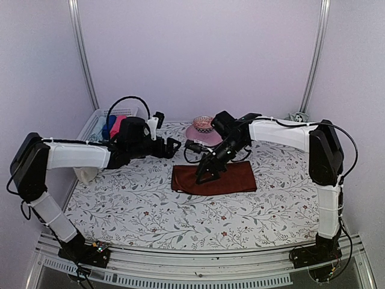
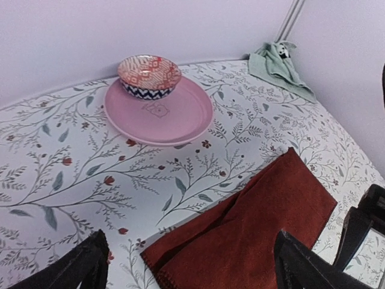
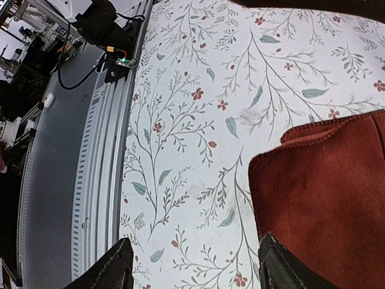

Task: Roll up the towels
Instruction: Smooth out the towel at the center of the board.

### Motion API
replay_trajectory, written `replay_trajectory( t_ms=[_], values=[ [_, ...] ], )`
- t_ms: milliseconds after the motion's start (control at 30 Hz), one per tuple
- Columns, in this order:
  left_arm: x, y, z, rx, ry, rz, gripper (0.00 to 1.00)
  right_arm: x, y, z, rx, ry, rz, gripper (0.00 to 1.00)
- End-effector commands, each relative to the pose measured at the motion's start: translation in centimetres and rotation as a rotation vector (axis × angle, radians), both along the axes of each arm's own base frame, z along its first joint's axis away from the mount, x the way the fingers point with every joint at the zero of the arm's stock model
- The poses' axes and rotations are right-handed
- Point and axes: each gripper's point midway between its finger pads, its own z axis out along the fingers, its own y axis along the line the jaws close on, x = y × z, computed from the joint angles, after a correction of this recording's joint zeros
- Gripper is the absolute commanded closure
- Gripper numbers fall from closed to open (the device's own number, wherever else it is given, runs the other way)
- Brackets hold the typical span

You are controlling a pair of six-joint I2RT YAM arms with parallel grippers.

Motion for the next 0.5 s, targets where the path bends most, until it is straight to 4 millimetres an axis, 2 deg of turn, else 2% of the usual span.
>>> replay_trajectory(
  t_ms=[0,133,267,367,467],
  values=[
    [0.6,-3.0,-3.2,-0.111,0.153,-0.170,0.06,1.8,-2.6,0.5,0.004,-0.033,-0.083,0.28],
    [1.1,-3.8,-5.5,-0.121,0.218,-0.228,0.14,6.5,-5.9,-1.0,-0.067,-0.054,-0.260,0.28],
    [1.2,-3.8,-7.3,-0.103,0.252,-0.254,0.17,9.8,-9.3,-3.5,-0.143,-0.033,-0.390,0.27],
    [1.1,-3.6,-8.3,-0.094,0.279,-0.275,0.21,11.1,-11.1,-5.0,-0.193,-0.025,-0.451,0.27],
    [1.0,-3.4,-9.3,-0.070,0.297,-0.283,0.23,11.4,-11.5,-5.3,-0.203,-0.028,-0.463,0.27]
  ],
)
